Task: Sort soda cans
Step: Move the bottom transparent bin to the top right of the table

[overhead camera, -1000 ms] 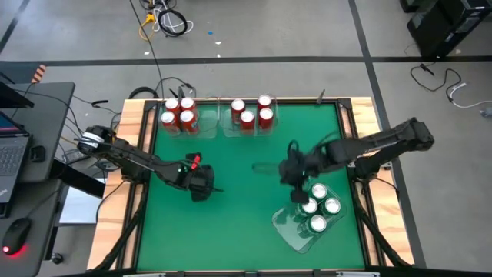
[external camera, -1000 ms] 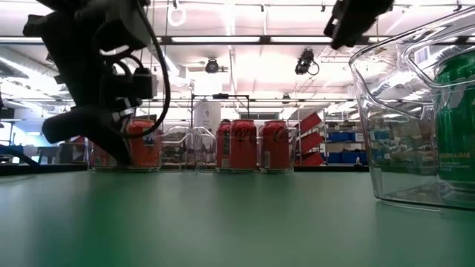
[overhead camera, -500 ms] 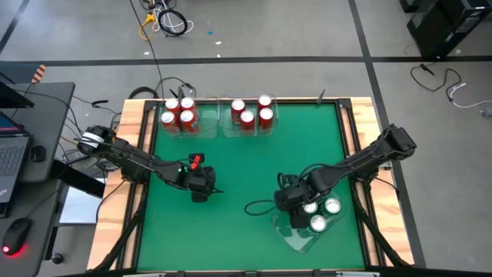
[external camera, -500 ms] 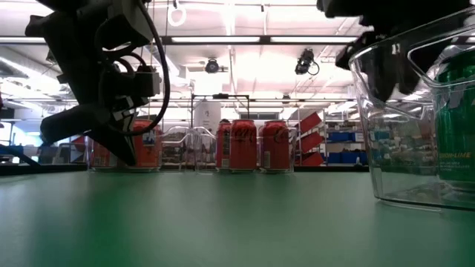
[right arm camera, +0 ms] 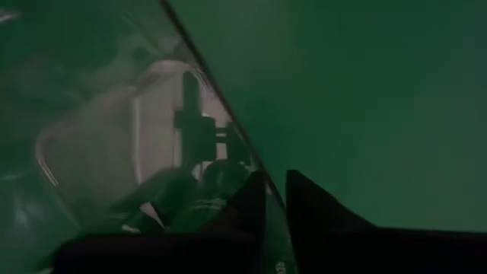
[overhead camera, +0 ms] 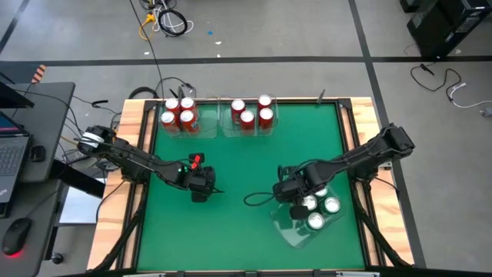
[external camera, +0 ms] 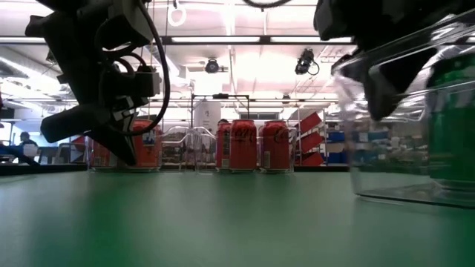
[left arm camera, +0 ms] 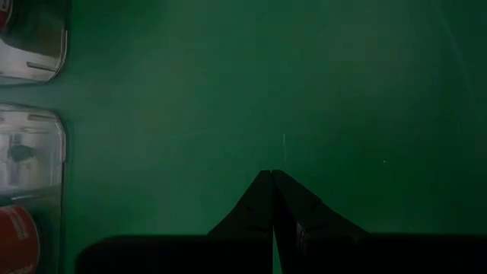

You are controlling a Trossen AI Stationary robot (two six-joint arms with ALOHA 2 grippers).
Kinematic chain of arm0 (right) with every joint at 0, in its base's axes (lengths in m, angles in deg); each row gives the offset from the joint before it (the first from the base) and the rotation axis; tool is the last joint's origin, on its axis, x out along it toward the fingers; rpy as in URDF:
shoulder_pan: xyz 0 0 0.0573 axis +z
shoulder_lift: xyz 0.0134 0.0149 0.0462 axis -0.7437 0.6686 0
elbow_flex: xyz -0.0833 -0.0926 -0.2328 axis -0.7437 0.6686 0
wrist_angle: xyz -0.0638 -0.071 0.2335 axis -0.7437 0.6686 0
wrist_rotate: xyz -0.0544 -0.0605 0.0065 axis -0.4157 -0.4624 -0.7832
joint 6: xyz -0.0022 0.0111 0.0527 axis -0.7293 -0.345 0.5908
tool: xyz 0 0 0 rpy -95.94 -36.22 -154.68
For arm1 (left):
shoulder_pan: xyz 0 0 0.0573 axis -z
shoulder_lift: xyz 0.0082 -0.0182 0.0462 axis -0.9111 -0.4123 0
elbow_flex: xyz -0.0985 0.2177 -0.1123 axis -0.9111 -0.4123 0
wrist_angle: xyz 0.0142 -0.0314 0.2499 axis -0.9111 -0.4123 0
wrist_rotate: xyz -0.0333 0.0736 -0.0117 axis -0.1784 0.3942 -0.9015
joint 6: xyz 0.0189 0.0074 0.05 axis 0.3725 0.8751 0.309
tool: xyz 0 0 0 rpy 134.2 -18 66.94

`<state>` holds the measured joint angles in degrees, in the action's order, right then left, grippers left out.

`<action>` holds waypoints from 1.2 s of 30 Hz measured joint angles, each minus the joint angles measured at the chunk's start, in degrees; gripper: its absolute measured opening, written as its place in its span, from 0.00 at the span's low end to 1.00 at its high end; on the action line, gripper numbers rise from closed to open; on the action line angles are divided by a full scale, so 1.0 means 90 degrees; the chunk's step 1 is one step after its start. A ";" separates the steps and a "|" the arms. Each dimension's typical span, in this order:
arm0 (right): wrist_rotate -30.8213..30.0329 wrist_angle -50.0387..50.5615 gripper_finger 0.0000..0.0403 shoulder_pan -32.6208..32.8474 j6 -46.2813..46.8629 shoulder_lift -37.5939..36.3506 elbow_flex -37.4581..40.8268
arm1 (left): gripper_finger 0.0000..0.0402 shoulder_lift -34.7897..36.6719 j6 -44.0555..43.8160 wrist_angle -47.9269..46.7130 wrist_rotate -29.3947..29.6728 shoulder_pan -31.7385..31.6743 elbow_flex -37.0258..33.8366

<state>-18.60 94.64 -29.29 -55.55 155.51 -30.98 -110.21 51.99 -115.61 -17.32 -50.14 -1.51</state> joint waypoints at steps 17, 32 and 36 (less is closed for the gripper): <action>-0.1273 0.0779 0.09 -0.1279 -0.0579 -0.0002 -0.0002 | 0.00 0.0000 -0.0030 -0.0007 0.0000 0.0000 0.0000; -0.2007 0.1837 0.09 -0.2309 -0.0670 -0.0002 -0.0012 | 0.00 0.0000 -0.0162 -0.0036 0.0000 0.0000 0.0000; -0.2293 0.1896 0.13 -0.2639 -0.0674 -0.0025 -0.0015 | 0.00 0.0000 -0.0177 -0.0036 -0.0102 -0.0002 0.0000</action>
<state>-39.24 111.70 -53.04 -61.61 155.28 -31.11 -110.21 50.40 -115.94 -18.24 -50.17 -1.51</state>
